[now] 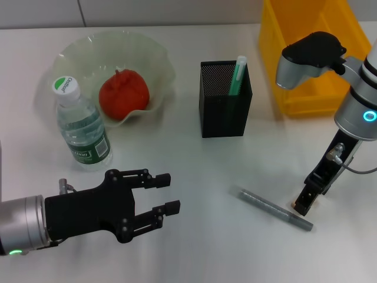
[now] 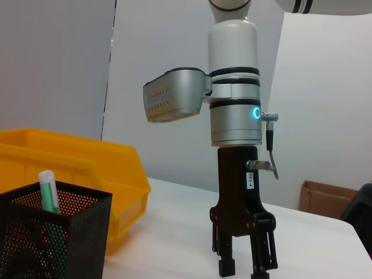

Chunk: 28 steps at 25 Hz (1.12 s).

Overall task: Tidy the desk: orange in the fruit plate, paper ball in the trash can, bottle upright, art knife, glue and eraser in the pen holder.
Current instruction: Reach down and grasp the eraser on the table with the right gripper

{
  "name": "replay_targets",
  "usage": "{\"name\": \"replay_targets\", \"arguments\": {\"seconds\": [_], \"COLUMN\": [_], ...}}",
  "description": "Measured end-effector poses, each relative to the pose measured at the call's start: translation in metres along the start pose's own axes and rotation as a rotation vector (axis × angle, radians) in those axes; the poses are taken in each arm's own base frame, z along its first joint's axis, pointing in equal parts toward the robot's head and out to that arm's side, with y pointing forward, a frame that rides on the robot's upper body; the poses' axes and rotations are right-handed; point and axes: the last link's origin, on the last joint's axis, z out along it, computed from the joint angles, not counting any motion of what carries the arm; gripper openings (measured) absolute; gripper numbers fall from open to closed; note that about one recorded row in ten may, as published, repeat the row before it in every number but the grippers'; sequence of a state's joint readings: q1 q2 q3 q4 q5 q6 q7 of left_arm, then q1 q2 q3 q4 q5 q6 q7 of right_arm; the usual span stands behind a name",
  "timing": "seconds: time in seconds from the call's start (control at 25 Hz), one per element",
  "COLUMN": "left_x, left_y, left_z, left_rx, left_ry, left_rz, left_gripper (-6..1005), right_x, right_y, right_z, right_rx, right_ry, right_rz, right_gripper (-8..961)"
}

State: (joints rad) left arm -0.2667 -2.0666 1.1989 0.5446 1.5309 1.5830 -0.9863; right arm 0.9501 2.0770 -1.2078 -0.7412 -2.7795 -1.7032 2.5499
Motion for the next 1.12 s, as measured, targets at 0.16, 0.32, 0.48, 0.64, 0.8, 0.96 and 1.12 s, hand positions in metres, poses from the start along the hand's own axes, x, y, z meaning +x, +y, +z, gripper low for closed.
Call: {"name": "replay_targets", "arguments": {"seconds": [0.16,0.32,0.48,0.64,0.8,0.96,1.12], "left_x": [0.000,0.000,0.000,-0.002,-0.004,-0.003,-0.003], "left_y": [0.000,0.000,0.000,0.001,0.001,0.002,0.001], "left_z": [0.000,0.000,0.000,0.001,0.002,0.002,0.002], "left_rx": [0.000,0.001,0.002,0.000,-0.001,-0.001,0.000], "left_ry": [0.000,0.000,0.001,0.004,0.005,0.006,0.009], "left_rz": [0.000,0.000,0.000,0.007,0.010,0.011,0.011], "left_gripper": [487,487,489,488,487,487,488], "right_x": [-0.001,-0.004,-0.007,-0.010,-0.012,-0.013,-0.013], "right_y": [0.001,0.003,0.005,0.007,0.008,0.008,0.008], "right_z": [0.000,-0.002,-0.001,0.000,0.002,0.002,0.002], "right_rx": [0.001,0.010,0.027,0.030,0.029,0.030,0.042], "right_ry": [0.001,0.006,0.021,0.028,0.036,0.037,0.043], "right_rz": [-0.002,-0.011,-0.026,-0.031,-0.032,-0.036,-0.045], "right_gripper": [740,741,738,725,726,726,725]}}
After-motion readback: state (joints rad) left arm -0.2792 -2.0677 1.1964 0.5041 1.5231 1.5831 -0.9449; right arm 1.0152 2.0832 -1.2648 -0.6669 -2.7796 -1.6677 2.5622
